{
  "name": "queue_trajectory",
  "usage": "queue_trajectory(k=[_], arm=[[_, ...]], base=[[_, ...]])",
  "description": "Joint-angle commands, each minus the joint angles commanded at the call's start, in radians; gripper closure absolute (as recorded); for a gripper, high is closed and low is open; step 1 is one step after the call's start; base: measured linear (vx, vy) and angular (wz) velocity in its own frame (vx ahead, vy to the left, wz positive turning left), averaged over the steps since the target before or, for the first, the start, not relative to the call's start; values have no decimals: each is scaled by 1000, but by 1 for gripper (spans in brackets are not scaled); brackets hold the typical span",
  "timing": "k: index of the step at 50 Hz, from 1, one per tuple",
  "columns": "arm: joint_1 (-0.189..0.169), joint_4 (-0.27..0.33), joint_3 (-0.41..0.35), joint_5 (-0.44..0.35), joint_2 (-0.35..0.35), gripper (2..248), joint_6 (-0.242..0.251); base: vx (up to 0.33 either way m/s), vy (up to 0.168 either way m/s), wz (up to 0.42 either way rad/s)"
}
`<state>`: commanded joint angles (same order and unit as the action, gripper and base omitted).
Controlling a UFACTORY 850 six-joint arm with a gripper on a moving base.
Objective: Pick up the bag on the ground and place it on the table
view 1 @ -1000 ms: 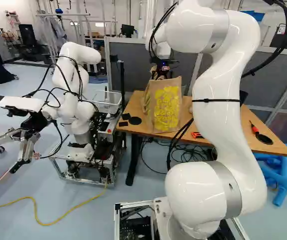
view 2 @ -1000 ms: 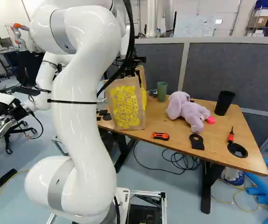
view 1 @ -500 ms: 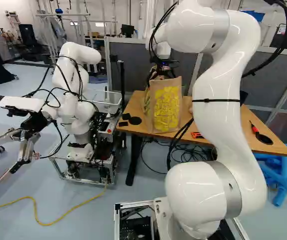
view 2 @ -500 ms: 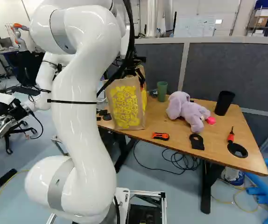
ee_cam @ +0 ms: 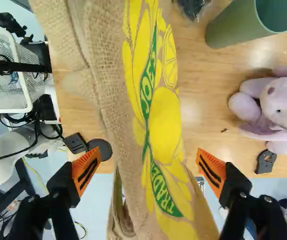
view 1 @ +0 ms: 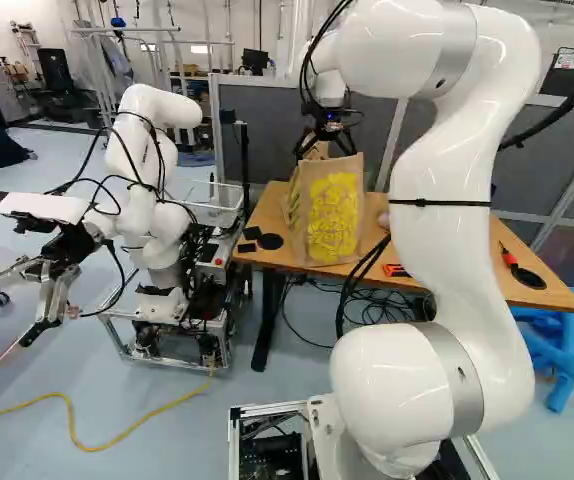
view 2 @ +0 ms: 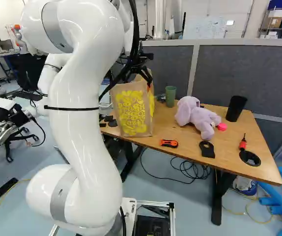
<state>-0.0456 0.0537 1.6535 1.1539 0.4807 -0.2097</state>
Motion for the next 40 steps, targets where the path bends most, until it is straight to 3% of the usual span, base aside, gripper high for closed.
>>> queue_trajectory(k=[40], arm=[[1, 0, 58, 108, -59, 3, 0]], base=[[0, 0, 0]])
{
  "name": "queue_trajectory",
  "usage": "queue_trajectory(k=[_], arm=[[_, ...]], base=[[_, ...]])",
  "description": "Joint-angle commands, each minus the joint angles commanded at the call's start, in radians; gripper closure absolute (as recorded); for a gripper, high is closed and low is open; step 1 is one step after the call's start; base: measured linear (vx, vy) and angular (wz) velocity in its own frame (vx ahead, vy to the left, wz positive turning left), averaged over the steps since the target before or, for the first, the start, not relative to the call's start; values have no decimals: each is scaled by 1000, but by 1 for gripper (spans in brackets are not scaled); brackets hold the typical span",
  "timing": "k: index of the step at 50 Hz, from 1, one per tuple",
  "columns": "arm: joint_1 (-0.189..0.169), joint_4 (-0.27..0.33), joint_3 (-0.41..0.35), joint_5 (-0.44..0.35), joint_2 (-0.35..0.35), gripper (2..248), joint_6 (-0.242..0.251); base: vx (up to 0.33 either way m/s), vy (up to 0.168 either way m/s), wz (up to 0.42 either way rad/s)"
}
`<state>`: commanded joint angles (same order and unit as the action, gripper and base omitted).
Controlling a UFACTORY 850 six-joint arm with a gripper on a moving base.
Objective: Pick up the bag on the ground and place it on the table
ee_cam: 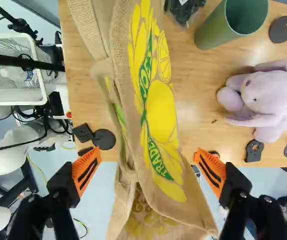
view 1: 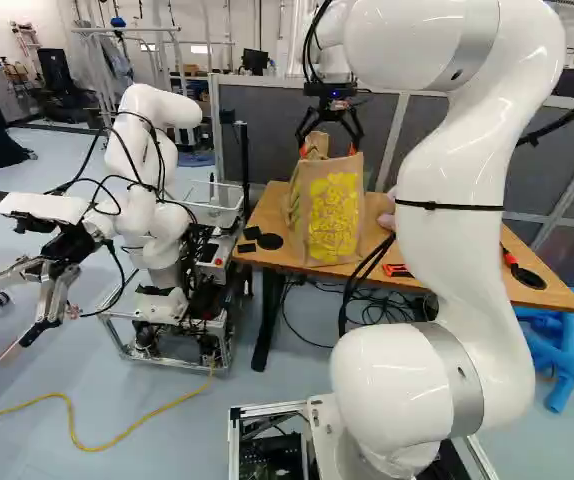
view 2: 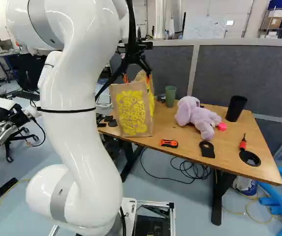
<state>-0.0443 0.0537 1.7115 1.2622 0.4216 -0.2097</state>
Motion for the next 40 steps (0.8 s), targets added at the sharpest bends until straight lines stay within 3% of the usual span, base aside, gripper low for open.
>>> queue_trajectory(k=[40], arm=[[1, 0, 64, 140, -58, 3, 0]], base=[[0, 0, 0]])
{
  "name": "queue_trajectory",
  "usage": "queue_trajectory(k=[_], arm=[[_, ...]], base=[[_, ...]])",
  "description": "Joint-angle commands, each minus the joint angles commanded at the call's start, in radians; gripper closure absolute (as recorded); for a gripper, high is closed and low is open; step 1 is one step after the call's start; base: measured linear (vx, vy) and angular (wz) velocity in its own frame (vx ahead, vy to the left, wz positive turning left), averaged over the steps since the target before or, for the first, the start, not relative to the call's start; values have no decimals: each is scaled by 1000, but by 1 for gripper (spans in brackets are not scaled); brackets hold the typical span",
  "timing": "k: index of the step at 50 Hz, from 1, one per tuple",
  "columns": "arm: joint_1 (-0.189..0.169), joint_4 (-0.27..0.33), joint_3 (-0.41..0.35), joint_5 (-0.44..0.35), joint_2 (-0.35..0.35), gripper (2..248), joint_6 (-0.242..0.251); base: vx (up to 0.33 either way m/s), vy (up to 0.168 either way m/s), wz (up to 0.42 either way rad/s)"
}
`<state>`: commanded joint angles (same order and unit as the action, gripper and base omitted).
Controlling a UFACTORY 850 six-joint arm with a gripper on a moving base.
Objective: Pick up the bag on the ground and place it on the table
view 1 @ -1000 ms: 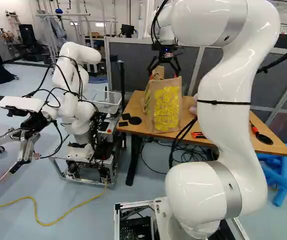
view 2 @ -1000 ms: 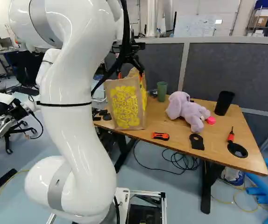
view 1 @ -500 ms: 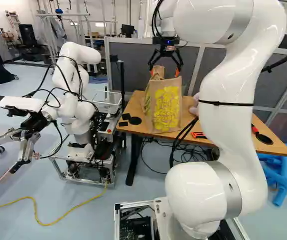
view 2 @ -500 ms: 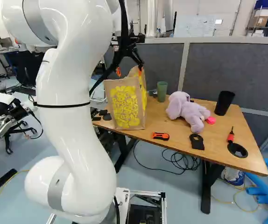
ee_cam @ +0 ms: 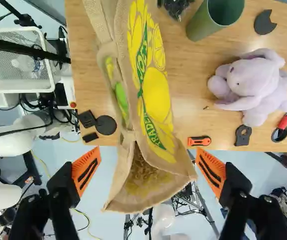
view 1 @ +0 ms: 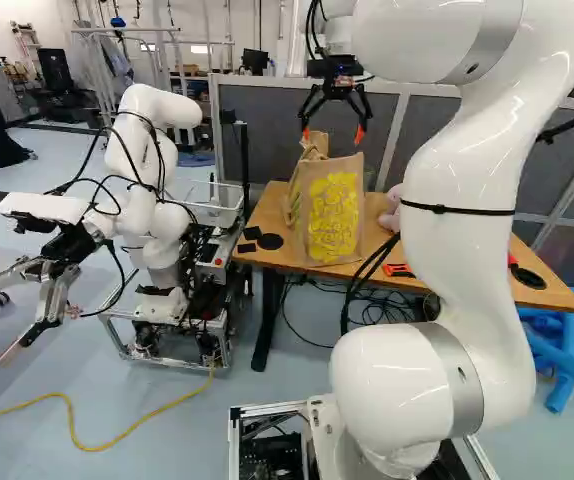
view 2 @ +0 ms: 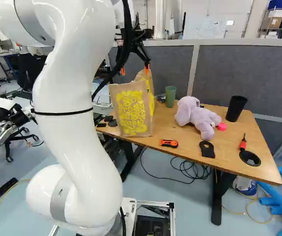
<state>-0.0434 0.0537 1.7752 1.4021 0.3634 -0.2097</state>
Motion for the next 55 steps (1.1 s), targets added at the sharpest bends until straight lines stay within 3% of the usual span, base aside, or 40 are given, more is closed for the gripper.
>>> queue_trajectory(k=[30, 55], arm=[[0, 0, 3, 6, -6, 3, 0], [0, 0, 3, 6, -6, 3, 0]], base=[[-6, 0, 0], [-112, 1, 13]])
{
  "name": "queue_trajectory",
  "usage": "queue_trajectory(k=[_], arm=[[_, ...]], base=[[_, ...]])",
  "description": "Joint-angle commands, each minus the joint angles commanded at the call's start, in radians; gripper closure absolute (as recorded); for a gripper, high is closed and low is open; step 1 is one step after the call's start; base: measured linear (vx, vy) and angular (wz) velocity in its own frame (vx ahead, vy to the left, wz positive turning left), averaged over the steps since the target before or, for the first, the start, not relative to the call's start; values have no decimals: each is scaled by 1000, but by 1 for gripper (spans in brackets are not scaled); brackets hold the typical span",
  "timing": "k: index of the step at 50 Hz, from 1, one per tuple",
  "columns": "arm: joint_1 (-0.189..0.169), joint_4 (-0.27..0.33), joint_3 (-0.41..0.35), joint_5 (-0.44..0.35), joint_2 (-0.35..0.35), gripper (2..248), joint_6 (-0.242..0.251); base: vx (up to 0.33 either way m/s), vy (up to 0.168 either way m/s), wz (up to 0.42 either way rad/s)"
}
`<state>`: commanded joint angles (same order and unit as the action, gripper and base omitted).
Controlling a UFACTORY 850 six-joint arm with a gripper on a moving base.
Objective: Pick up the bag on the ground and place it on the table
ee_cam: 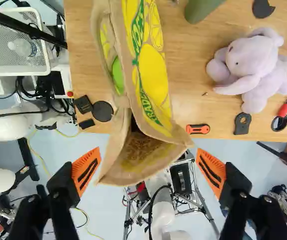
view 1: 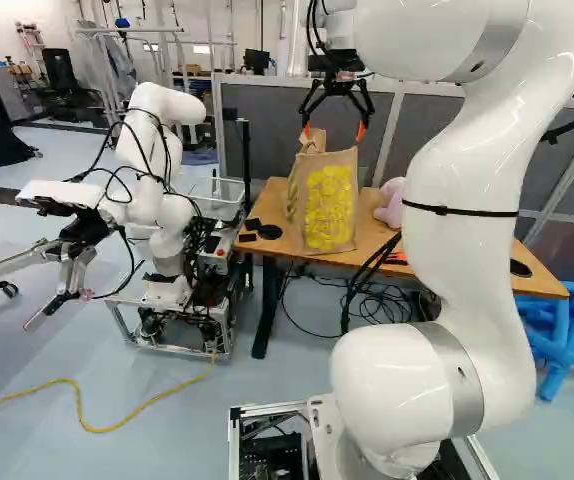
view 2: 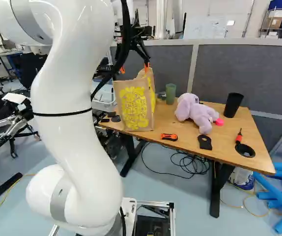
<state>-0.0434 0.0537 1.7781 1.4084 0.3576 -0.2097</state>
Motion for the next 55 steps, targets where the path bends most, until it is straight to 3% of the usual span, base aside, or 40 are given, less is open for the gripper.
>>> queue_trajectory(k=[55], arm=[[0, 0, 0, 0, 0, 3, 0]], base=[[-132, 0, 16]])
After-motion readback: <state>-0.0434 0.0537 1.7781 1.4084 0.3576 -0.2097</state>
